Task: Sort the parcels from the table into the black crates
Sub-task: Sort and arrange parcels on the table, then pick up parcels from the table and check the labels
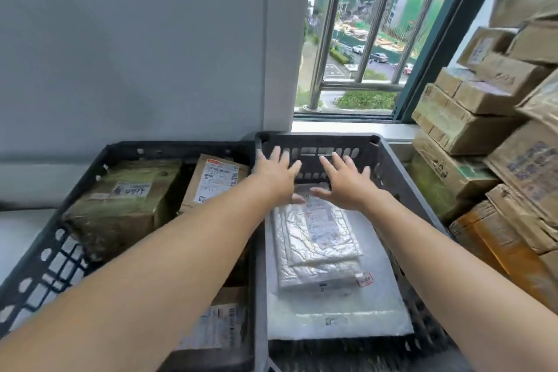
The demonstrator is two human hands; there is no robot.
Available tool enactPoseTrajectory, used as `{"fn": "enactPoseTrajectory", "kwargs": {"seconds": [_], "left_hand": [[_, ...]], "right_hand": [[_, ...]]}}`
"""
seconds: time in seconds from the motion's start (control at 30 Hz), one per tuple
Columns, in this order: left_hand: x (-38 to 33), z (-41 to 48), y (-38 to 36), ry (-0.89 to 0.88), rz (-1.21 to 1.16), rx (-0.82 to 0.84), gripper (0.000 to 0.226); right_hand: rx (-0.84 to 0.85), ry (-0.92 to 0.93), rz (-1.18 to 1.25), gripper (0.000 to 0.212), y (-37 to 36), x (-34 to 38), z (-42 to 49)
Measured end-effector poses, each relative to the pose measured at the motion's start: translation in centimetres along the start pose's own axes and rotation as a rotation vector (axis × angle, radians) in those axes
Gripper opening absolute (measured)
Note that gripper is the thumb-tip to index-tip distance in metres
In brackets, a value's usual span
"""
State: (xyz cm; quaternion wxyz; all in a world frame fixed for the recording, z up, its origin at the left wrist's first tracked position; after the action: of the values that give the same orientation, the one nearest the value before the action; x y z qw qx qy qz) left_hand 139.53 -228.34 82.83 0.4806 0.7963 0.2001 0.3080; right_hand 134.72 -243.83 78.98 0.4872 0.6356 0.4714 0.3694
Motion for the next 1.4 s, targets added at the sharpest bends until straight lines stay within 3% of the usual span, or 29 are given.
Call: {"fn": "enactPoseTrajectory", "kwargs": {"seconds": [0.27,0.57,0.77,0.93,1.4], "left_hand": [[14.2,-12.1,-2.0,0.233,-0.123,-0.186,0.089],[30.3,-33.9,-13.9,0.407,-0.235,-0.265,0.091],[38.0,-46.4,-24.9,0.575,-0.432,-0.219,0.088],[43.1,-51.9,-32.1,0.705,-0.459,-0.146,0.089],[58.1,-55.1,-50.8,0.860,-0.624,0.103,0.095]], "right_hand": [[-0.185,0.126,-0.048,0.093,8.0,14.1,-4.3],[-0.225,0.405,-0.037,0.088,8.8,41.9,-12.6],[-0.222,0.579,-0.062,0.087,5.8,58.3,-16.6],[-0.174,0.647,-0.117,0.090,2.8,68.7,-16.9],[0.080,0.798,0.050,0.092,-8.7,91.6,-9.7]]}}
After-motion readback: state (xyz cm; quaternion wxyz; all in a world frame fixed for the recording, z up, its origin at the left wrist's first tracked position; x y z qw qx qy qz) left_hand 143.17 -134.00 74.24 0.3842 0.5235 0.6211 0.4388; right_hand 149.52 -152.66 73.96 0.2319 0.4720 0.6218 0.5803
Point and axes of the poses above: each hand's wrist, its own z-axis towards the middle knuckle, its own y-axis out of the back of the hand, x = y × z, the point moved 4 cm from there along z, towards the middle knuckle, and after that the axes turned 4 degrees about x, right-handed, at the moved point
